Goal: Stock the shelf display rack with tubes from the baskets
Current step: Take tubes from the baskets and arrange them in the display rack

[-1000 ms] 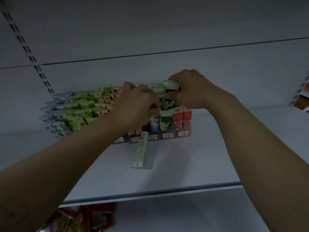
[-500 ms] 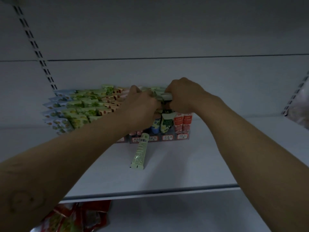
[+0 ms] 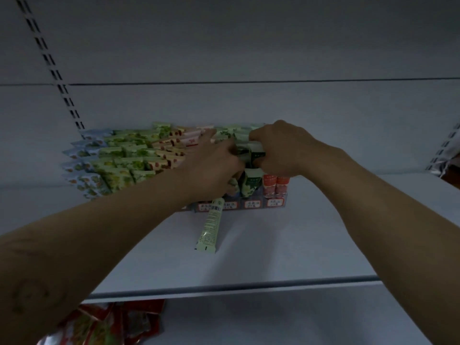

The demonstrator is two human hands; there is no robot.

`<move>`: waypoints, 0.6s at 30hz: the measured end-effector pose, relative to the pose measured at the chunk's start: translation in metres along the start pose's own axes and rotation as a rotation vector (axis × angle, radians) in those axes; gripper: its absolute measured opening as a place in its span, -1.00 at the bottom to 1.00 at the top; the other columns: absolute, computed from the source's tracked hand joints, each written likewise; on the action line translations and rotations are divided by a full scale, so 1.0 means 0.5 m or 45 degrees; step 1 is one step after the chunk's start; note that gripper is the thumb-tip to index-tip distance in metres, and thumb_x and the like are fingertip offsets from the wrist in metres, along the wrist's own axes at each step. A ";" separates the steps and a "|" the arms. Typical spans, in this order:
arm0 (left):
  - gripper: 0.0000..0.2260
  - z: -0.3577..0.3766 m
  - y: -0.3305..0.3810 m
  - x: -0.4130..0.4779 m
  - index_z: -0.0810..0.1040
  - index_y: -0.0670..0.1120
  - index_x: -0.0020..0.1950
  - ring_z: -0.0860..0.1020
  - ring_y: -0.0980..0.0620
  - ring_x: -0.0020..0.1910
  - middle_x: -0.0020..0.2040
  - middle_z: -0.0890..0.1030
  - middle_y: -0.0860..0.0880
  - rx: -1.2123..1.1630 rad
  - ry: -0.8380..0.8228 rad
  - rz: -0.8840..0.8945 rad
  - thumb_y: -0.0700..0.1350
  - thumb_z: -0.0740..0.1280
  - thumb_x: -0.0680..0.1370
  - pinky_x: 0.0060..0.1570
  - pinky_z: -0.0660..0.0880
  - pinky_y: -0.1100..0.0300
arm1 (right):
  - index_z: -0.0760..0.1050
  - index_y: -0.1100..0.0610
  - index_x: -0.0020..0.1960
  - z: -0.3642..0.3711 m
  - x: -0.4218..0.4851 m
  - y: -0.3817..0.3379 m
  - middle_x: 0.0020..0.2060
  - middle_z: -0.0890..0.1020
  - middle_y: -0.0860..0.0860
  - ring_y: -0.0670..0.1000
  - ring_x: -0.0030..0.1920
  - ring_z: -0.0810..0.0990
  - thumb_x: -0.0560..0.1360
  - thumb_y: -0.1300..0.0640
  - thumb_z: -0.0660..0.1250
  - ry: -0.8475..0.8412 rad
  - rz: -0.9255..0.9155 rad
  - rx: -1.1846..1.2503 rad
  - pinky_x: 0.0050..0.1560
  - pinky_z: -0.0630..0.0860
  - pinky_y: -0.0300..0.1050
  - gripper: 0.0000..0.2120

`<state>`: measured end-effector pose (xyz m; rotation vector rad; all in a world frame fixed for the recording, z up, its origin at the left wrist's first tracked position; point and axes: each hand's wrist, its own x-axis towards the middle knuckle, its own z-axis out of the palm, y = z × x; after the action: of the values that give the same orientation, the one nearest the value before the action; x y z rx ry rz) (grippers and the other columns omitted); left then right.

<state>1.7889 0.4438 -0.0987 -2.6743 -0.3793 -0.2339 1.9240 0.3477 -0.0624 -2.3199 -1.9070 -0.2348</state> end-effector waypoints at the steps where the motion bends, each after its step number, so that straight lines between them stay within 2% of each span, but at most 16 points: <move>1: -0.71 0.001 0.000 -0.001 0.61 0.04 0.09 0.36 -0.02 0.32 0.15 0.54 -0.04 0.029 -0.006 0.007 0.13 0.42 0.44 0.44 -0.01 -0.21 | 0.48 0.03 0.21 0.002 0.001 0.000 0.00 0.54 0.06 0.03 -0.13 0.46 0.47 0.07 0.35 0.005 -0.013 0.002 -0.20 0.38 -0.16 -0.69; 3: -0.77 0.002 0.001 0.001 0.61 0.02 0.07 0.37 -0.01 0.32 0.14 0.56 -0.01 0.083 0.026 0.013 0.08 0.40 0.47 0.46 -0.09 -0.22 | 0.50 0.04 0.16 0.005 0.003 0.002 -0.04 0.55 0.04 0.03 -0.13 0.47 0.47 0.09 0.35 0.004 -0.029 0.018 -0.25 0.36 -0.18 -0.74; 5: -0.85 0.003 0.003 0.007 0.62 0.02 -0.03 0.41 0.01 0.27 0.03 0.60 0.02 0.044 0.035 -0.028 0.03 0.40 0.45 0.46 -0.10 -0.19 | 0.50 0.04 0.12 0.006 0.003 0.003 -0.09 0.54 0.03 0.03 -0.15 0.47 0.47 0.10 0.34 0.004 -0.029 0.032 -0.34 0.32 -0.20 -0.77; 7: -0.84 -0.004 0.007 0.025 0.63 0.02 -0.07 0.46 0.02 0.19 -0.06 0.62 0.04 -0.010 -0.017 -0.087 0.03 0.42 0.39 0.45 -0.08 -0.16 | 0.51 0.05 0.10 0.008 0.004 0.004 -0.16 0.50 0.02 0.04 -0.17 0.47 0.47 0.10 0.34 0.019 -0.026 0.011 -0.38 0.30 -0.21 -0.79; 10: -0.79 -0.013 0.018 0.046 0.63 0.02 -0.04 0.53 -0.01 0.13 -0.09 0.63 0.04 0.010 -0.077 -0.130 0.01 0.45 0.35 0.44 -0.07 -0.13 | 0.51 0.08 0.06 0.010 0.007 0.005 -0.30 0.40 -0.04 0.04 -0.22 0.46 0.47 0.09 0.35 0.039 -0.015 0.019 -0.42 0.23 -0.24 -0.83; 14: -0.86 0.001 0.026 0.046 0.62 0.01 -0.05 0.54 -0.05 0.08 -0.11 0.62 0.00 0.045 0.037 -0.194 -0.09 0.34 0.42 0.44 -0.05 -0.07 | 0.55 0.09 0.01 0.010 0.013 0.012 -0.32 0.40 -0.05 0.03 -0.25 0.45 0.46 0.06 0.39 0.043 -0.044 0.044 -0.40 0.26 -0.22 -0.83; 18: -0.82 0.008 0.024 0.043 0.63 0.01 -0.01 0.52 -0.07 0.12 -0.07 0.62 -0.01 -0.006 0.020 -0.216 -0.07 0.38 0.41 0.43 -0.02 -0.04 | 0.53 0.13 0.12 0.005 0.020 0.013 -0.26 0.38 -0.03 0.00 -0.24 0.40 0.45 0.05 0.40 0.028 -0.058 0.062 -0.42 0.17 -0.25 -0.72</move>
<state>1.8133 0.4400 -0.1024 -2.6446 -0.6020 -0.3060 1.9325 0.3563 -0.0629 -2.2361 -1.9343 -0.2154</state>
